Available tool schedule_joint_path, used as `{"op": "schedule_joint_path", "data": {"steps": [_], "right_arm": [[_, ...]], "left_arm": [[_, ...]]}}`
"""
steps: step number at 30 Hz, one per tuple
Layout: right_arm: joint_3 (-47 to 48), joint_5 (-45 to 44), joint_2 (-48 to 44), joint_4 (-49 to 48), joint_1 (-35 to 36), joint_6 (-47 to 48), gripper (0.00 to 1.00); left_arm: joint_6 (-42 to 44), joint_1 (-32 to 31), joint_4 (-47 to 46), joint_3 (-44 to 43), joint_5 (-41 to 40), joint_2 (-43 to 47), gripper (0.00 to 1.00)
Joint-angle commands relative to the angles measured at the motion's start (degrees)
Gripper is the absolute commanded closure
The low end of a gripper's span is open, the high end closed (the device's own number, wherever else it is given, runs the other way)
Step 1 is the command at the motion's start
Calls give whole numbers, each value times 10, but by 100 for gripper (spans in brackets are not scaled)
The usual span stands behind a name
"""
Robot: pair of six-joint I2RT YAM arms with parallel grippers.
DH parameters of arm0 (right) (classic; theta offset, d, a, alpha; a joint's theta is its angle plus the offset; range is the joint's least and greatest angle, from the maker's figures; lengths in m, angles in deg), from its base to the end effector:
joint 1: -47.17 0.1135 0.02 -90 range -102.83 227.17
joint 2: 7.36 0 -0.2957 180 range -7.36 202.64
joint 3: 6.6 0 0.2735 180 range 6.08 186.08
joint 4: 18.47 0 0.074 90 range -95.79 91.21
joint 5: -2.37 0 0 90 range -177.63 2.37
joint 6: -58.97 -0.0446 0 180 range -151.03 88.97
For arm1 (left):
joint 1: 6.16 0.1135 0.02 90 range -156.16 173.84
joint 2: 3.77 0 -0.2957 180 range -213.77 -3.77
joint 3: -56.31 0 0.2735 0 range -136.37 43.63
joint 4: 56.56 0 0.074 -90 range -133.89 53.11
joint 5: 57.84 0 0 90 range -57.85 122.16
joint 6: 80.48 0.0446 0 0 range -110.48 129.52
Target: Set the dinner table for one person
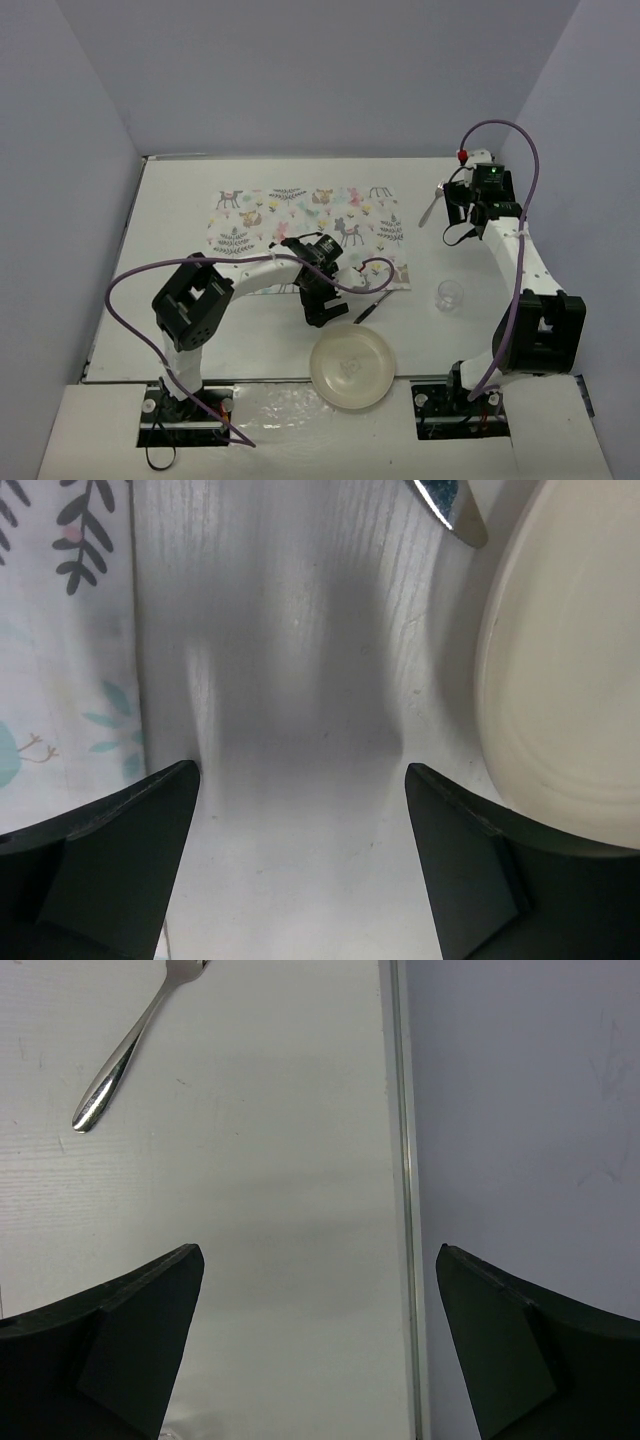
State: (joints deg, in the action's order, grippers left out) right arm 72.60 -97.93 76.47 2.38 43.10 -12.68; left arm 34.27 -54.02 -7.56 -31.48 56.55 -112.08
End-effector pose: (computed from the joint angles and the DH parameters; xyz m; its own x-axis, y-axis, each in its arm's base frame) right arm 0.3657 -0.0340 0.3347 -0.4800 -0.2764 -0.8326 0.0840 0.9302 -0.3572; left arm 0.2609 -0.3157 0.1910 -0.2475 0.8418 -0.4797 0.9645 0.1668 -0.2048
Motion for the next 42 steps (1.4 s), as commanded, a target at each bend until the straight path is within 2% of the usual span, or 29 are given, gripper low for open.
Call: {"op": "schedule_joint_path", "data": {"steps": [1,7,13,23,33,42], "right_arm": [[10,-8,0,-33,1,-14,0],[-8,1,-30,-33,1,-12,0],[-25,-3,-49,-33,1,-10,0],[-35,-33,-73,-47,-5,-11,0],[-35,-46,-78,-61,-13,-13,0],[-52,-46,-82,-70,-14,-7,0]], "left_arm": [[-10,10,-16,-4,-39,64,18],[-6,14,10,-27,-28,97,18],[0,6,85,-55,92,93,18],[24,-11,121,-45,193,46,18],[16,-40,90,-27,195,-3,19],[5,-50,69,-40,172,-53,23]]}}
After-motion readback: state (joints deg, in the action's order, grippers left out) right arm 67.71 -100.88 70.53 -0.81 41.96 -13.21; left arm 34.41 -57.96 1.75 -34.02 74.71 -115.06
